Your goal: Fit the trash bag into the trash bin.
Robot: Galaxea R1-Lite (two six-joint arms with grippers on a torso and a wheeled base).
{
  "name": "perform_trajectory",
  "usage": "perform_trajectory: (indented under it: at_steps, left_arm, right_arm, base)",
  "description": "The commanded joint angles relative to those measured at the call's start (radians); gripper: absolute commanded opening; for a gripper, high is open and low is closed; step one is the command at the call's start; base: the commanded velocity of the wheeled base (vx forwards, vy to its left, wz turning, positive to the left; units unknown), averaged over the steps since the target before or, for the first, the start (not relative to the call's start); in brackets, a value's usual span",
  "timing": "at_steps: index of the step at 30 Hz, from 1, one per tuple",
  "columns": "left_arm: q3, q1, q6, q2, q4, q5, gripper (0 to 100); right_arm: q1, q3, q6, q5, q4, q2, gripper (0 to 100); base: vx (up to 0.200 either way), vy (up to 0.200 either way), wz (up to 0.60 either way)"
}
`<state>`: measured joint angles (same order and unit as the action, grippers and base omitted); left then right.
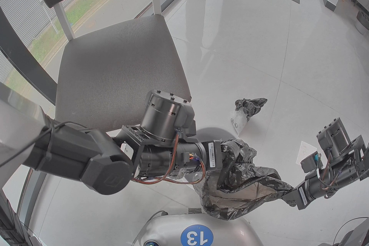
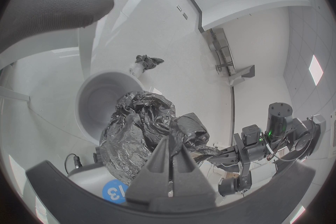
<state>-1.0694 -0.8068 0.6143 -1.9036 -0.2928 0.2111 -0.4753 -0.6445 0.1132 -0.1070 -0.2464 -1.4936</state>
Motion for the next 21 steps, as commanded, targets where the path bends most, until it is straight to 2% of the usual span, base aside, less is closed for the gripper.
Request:
perform_trajectory:
  at_steps: [1,7,13,21]
  left_arm:
    - [-0.009,0.077,-0.002,-0.043,-0.039,-0.002,0]
    - [0.000,0.155,-0.002,-0.015,-0.043,-0.007,0]
    - [0.014,0.230,-0.008,0.038,-0.036,-0.012,0]
    - [0.088,0.242,-0.008,0.094,-0.037,-0.010,0]
  right_arm:
    - [0.080,0.008,-0.017,0.000,0.079,-0.122,0]
    - [0.099,-0.026,-0.026,-0.003,0.203,-0.201,0]
    - [0.090,-0.136,-0.027,-0.003,0.219,-0.286,0]
    - [0.035,-0.184,-0.018,-0.003,0.210,-0.335,0]
  base:
    - [0.000,0.000,0.00]
    - [0.000,0.000,0.00]
    - [0.000,0.000,0.00]
    - [0.000,0.000,0.00]
